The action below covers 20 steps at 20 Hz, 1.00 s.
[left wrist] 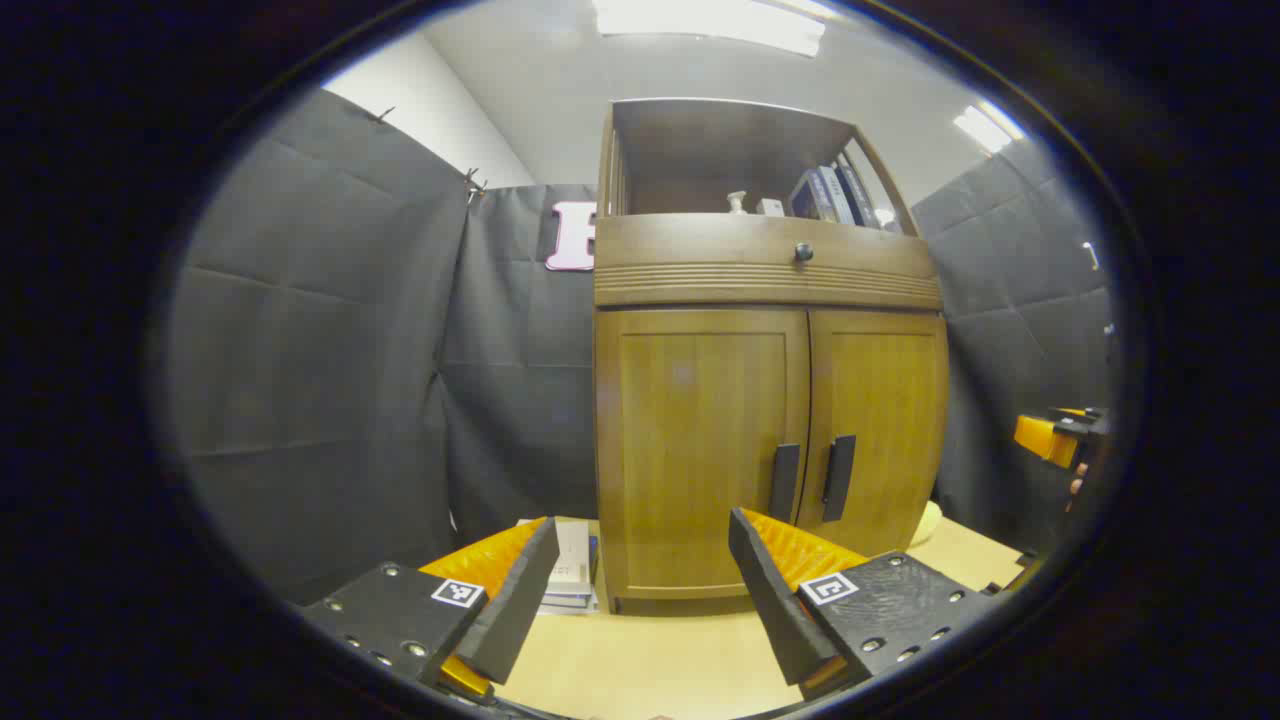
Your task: Open the right door of the double-door shoe cabinet with the right hand, and open the left door with the left hand.
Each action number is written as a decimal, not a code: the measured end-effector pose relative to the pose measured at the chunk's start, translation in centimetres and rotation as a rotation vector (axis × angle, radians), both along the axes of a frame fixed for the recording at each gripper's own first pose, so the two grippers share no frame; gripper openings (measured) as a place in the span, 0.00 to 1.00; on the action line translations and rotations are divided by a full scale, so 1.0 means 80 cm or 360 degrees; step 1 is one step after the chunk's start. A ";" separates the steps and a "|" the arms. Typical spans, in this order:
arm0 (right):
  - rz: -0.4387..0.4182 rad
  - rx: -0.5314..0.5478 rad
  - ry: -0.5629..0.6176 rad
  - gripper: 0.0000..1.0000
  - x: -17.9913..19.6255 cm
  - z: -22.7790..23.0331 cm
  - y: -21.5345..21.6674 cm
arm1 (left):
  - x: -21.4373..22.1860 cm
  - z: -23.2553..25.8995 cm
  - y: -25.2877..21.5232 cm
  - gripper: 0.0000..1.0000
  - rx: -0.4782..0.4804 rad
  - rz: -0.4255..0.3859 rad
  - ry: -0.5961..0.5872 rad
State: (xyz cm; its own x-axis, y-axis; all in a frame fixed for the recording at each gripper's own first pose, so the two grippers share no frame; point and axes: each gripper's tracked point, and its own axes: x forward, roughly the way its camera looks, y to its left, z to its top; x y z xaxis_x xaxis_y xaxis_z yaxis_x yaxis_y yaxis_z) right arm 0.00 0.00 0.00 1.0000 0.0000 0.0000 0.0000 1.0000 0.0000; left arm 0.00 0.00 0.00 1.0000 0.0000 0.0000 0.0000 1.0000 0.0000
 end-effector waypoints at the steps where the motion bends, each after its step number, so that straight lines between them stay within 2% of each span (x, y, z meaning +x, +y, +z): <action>1: 0.0008 0.0000 0.0009 0.96 -0.002 -0.004 0.004 | 0.006 -0.004 -0.003 1.00 0.0012 -0.0008 -0.0003; 4: 0.0066 -0.0012 0.0054 0.98 -0.005 -0.012 0.022 | 0.007 -0.009 -0.001 1.00 0.0023 -0.0017 0.0003; 6: 0.0059 -0.0017 0.0044 0.98 -0.004 -0.007 0.024 | 0.006 -0.013 -0.001 0.96 0.0001 -0.0046 0.0020; 7: 0.0070 -0.0005 0.0060 0.98 -0.002 -0.009 0.029 | 0.005 -0.013 0.000 1.00 -0.0001 -0.0052 0.0031; 10: 0.0102 0.0000 0.0065 0.97 -0.005 -0.005 0.043 | 0.005 -0.011 -0.001 0.96 -0.0011 -0.0042 0.0029; 13: 0.0122 -0.0024 0.0068 0.97 -0.009 -0.005 0.050 | 0.004 -0.012 0.002 1.00 -0.0065 -0.0047 0.0040; 15: 0.0128 -0.0035 0.0081 0.98 -0.010 -0.006 0.053 | 0.003 -0.012 0.003 0.96 -0.0077 -0.0033 0.0045; 20: 0.0128 -0.0020 0.0118 0.98 -0.007 -0.007 0.057 | 0.003 -0.012 0.006 0.97 -0.0099 -0.0019 0.0062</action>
